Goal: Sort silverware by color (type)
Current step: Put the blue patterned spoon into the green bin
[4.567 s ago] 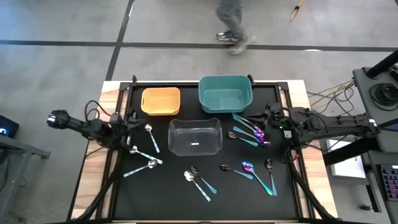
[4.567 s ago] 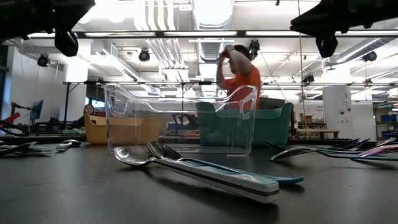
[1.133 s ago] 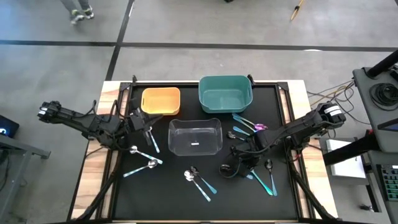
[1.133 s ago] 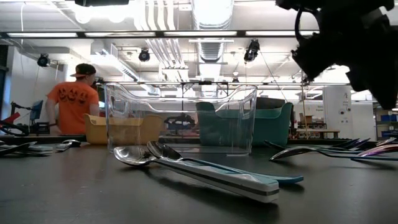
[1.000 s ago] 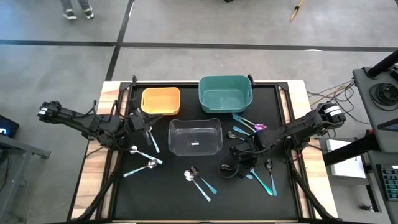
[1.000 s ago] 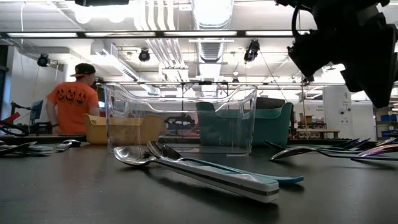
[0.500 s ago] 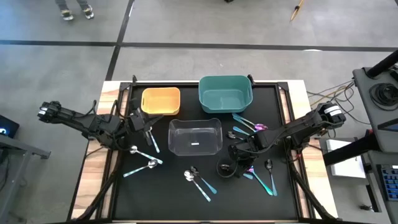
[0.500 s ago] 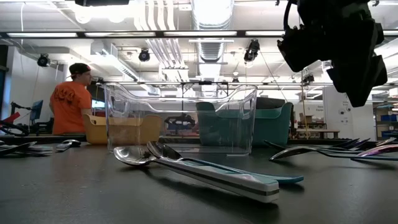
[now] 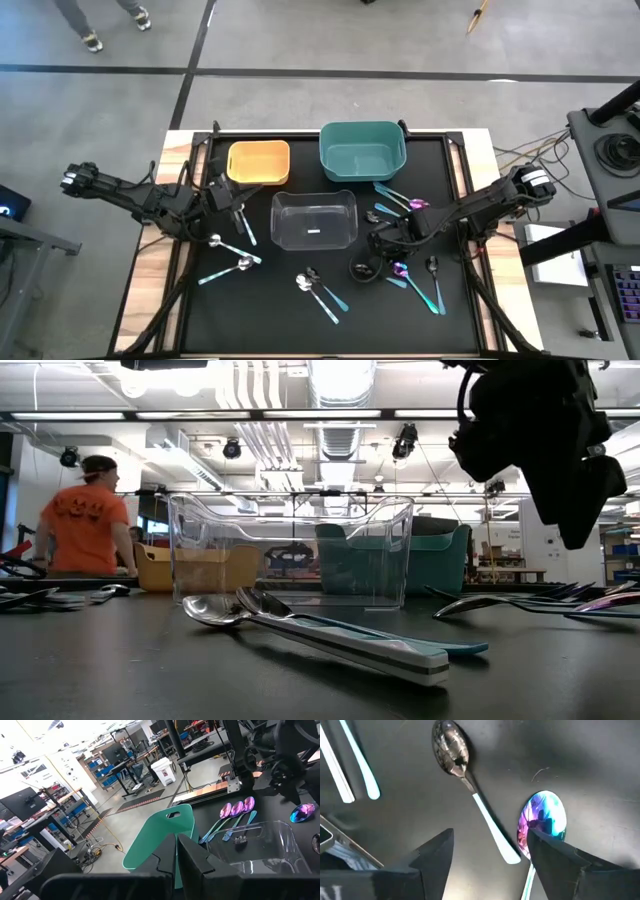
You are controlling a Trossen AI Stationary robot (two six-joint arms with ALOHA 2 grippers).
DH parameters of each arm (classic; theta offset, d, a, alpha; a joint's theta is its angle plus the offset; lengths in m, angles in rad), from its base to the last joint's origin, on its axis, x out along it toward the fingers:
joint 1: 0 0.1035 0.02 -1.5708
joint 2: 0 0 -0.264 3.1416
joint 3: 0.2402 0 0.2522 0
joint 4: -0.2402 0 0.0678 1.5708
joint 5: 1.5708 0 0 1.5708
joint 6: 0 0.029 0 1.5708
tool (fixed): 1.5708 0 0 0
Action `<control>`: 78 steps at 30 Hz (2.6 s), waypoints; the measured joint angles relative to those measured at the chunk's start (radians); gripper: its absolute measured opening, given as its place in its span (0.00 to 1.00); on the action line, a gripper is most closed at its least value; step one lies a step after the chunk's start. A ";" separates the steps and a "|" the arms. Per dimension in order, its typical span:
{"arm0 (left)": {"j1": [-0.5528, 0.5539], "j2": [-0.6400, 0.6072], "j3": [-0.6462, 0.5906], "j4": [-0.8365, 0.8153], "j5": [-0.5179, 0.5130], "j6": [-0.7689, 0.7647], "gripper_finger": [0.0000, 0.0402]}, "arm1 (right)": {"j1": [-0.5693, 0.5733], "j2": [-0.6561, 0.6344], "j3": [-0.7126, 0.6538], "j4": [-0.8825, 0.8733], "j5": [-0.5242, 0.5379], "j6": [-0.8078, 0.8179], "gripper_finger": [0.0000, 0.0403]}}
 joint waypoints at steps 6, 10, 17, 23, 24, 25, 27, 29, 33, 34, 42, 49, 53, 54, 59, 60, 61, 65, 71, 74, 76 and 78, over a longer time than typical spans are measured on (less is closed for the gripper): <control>0.000 0.000 0.000 0.000 0.000 0.000 0.00 | -0.002 0.000 0.000 0.001 -0.006 0.069 0.59; 0.000 0.000 0.000 0.000 0.000 0.000 0.00 | -0.003 0.000 0.000 0.006 -0.008 0.056 0.59; 0.000 0.000 0.000 0.000 0.000 0.000 0.00 | -0.002 0.000 0.000 0.032 -0.009 0.047 0.59; 0.000 0.000 0.000 0.001 0.000 0.000 0.00 | -0.002 0.001 0.031 0.041 -0.005 0.031 0.59; 0.000 0.000 0.000 0.002 0.000 0.000 0.00 | -0.002 0.001 0.041 0.040 0.006 0.021 0.59; 0.000 0.000 0.000 0.003 0.000 0.000 0.00 | -0.001 0.002 0.052 0.040 0.019 0.012 0.59; 0.000 0.000 0.000 0.003 0.000 0.000 0.00 | 0.002 0.002 0.075 0.040 0.047 -0.007 0.59; 0.000 0.000 0.000 0.003 0.000 0.000 0.00 | 0.003 0.002 0.097 0.040 0.065 -0.015 0.59; 0.000 0.000 0.000 0.006 0.000 0.000 0.00 | 0.003 0.002 0.145 0.040 0.098 -0.033 0.59; 0.000 0.000 0.000 0.006 0.000 0.000 0.00 | 0.003 0.002 0.157 0.040 0.104 -0.041 0.59; 0.000 0.000 0.000 0.006 0.000 0.000 0.00 | 0.026 0.003 0.226 0.040 0.180 -0.072 0.59; 0.000 0.000 0.000 0.007 0.000 0.000 0.00 | 0.057 0.019 0.257 0.059 0.210 -0.060 0.59; 0.000 0.000 0.000 0.014 0.000 0.000 0.00 | 0.071 0.072 0.310 0.061 0.212 -0.069 0.59; 0.000 0.000 0.000 0.015 0.000 0.000 0.00 | 0.075 0.090 0.328 0.063 0.212 -0.076 0.59; 0.000 0.001 0.000 0.026 0.000 0.000 0.00 | 0.095 0.192 0.447 0.051 0.200 -0.120 0.59; 0.000 0.002 0.000 0.027 0.001 0.000 0.00 | 0.099 0.212 0.473 0.049 0.198 -0.128 0.59; 0.000 0.002 0.000 0.028 0.001 -0.002 0.00 | 0.102 0.232 0.500 0.050 0.192 -0.138 0.59; 0.000 0.004 0.000 0.038 0.001 -0.026 0.00 | 0.113 0.301 0.596 0.050 0.181 -0.167 0.59; 0.000 0.003 0.000 0.057 0.019 -0.059 0.00 | 0.122 0.400 0.715 0.046 0.173 -0.205 0.59; 0.000 0.002 0.000 0.060 0.048 -0.086 0.00 | 0.134 0.449 0.767 0.047 0.174 -0.225 0.59; 0.000 0.002 0.000 0.065 0.075 -0.103 0.00 | 0.146 0.480 0.792 0.047 0.177 -0.243 0.59; -0.001 0.001 0.000 0.078 0.103 -0.120 0.00 | 0.158 0.509 0.813 0.043 0.195 -0.256 0.59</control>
